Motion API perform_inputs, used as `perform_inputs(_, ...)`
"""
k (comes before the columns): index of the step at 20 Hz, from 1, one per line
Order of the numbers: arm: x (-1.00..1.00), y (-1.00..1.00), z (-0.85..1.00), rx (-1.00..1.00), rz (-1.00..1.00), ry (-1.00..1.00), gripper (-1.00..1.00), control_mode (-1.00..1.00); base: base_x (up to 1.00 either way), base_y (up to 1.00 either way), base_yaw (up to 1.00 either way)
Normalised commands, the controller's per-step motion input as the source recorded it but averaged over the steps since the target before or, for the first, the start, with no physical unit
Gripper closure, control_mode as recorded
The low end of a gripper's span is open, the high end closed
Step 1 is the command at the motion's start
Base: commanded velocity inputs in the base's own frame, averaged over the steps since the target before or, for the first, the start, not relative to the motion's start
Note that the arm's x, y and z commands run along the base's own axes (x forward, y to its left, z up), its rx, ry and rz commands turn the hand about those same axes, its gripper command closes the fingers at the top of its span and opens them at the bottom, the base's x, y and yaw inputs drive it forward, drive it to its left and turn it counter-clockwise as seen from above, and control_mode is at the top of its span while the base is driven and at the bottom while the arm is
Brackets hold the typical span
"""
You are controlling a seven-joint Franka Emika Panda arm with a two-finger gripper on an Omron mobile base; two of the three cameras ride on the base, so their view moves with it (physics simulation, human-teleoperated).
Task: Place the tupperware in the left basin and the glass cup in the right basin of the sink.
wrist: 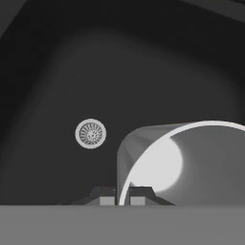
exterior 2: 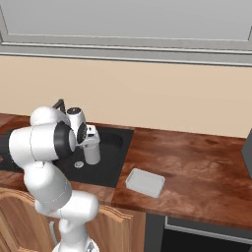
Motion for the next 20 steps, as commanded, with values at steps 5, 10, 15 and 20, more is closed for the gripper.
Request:
perform_inputs(5,0.12,0.01,-0.23,-0.02,0.00,0.00,1.00,-1.00,0.00,0.00,0.00)
perform_inputs(10,0.09,0.01,-0.26,0.00,0.00,0.00,1.00,-1.00,0.00,0.00,0.00)
perform_inputs(15,0.08,0.01,-0.26,0.00,0.00,0.00,1.00,-1.00,0.00,0.00,0.00)
perform_inputs(20,0.05,0.01,-0.26,0.00,0.00,0.00,1.00,-1.00,0.00,0.00,0.00)
